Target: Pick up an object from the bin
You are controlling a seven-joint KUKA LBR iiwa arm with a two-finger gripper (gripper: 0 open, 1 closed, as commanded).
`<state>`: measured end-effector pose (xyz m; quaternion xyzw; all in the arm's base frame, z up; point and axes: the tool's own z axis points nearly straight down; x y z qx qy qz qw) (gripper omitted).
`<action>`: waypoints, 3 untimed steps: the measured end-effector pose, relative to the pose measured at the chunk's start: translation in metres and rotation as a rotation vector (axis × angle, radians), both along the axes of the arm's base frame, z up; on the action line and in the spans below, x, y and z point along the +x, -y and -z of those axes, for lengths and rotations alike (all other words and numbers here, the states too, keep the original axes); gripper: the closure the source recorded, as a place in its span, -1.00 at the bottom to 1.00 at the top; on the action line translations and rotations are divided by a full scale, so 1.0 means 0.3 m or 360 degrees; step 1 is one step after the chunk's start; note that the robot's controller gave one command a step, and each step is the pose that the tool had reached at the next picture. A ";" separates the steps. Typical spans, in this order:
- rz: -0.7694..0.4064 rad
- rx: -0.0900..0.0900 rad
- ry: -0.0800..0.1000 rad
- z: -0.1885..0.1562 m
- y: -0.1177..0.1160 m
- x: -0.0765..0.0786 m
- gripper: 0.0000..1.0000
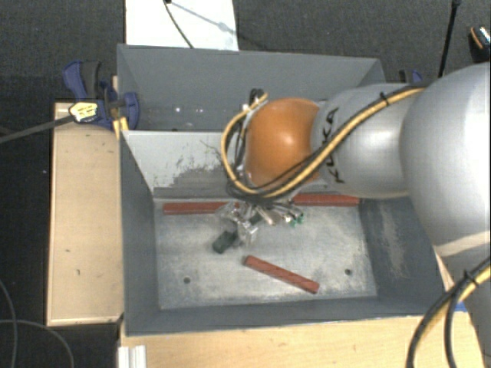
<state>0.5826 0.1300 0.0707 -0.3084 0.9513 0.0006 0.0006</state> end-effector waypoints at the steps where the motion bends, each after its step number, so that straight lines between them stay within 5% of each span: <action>1: -0.0298 0.0000 0.0020 -0.691 0.061 0.000 1.00; 2: -0.0296 0.0001 0.0004 -0.675 0.059 -0.005 -1.00; 3: -0.0214 -0.0001 -0.0013 -0.293 0.038 -0.174 -1.00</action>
Offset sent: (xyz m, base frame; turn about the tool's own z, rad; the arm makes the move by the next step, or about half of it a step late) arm -0.0023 -0.0182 0.2016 -0.1902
